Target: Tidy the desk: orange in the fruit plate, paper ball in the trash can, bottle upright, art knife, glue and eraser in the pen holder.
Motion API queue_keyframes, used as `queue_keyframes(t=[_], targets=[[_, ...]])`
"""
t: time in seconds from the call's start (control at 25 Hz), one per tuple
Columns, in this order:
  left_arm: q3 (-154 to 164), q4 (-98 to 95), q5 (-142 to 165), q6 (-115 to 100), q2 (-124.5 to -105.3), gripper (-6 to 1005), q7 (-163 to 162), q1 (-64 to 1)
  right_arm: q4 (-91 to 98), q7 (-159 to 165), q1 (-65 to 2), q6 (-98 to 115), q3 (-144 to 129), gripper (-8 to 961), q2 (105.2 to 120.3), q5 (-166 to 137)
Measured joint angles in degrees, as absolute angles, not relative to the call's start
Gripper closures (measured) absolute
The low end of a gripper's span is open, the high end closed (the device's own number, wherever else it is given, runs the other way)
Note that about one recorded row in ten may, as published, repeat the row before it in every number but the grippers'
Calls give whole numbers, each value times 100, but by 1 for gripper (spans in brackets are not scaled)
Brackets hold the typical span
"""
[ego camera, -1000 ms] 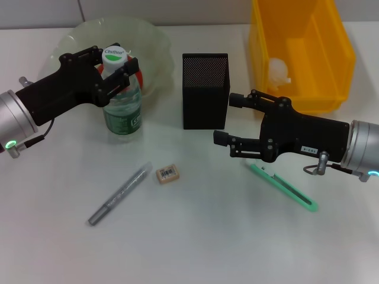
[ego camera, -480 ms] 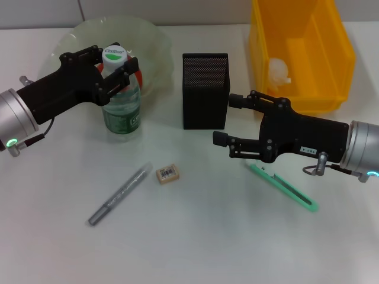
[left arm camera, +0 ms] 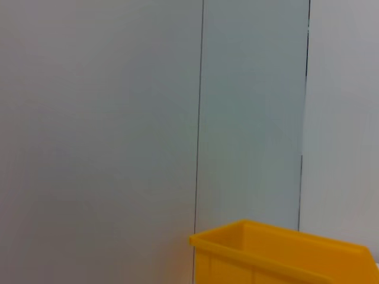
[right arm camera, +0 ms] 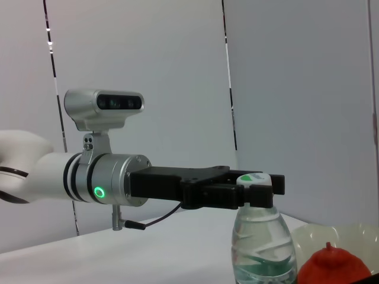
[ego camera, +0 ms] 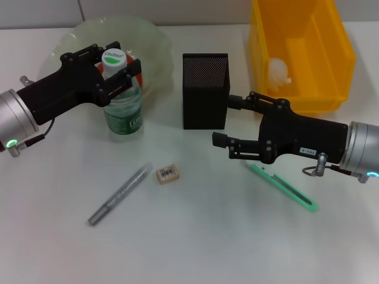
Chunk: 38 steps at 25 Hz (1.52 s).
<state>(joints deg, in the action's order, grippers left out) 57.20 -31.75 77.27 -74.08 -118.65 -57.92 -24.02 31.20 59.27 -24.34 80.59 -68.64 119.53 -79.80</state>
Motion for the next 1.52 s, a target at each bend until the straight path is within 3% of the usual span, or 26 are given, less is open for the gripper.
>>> queue_keyframes(t=[0.6, 1.2, 1.4, 1.52], targets=[[5622, -3299, 7639, -7615, -11855, 305, -5828, -2352, 3120, 5950, -2455, 8085, -6864, 103, 11953, -7980], [5530, -3402, 7206, -8839, -11843, 296, -5836, -2274, 3144, 5968, -2373, 8112, -6805, 102, 11952, -7981], [5590, -3402, 7289, -9560, -11828, 299, -5897, -2278, 3550, 6413, -2115, 8257, -6773, 102, 11901, -8023], [5636, -3421, 7628, -9869, -11803, 301, -6113, -2355, 4203, 6984, -1753, 8810, -6604, 103, 11783, -8141]])
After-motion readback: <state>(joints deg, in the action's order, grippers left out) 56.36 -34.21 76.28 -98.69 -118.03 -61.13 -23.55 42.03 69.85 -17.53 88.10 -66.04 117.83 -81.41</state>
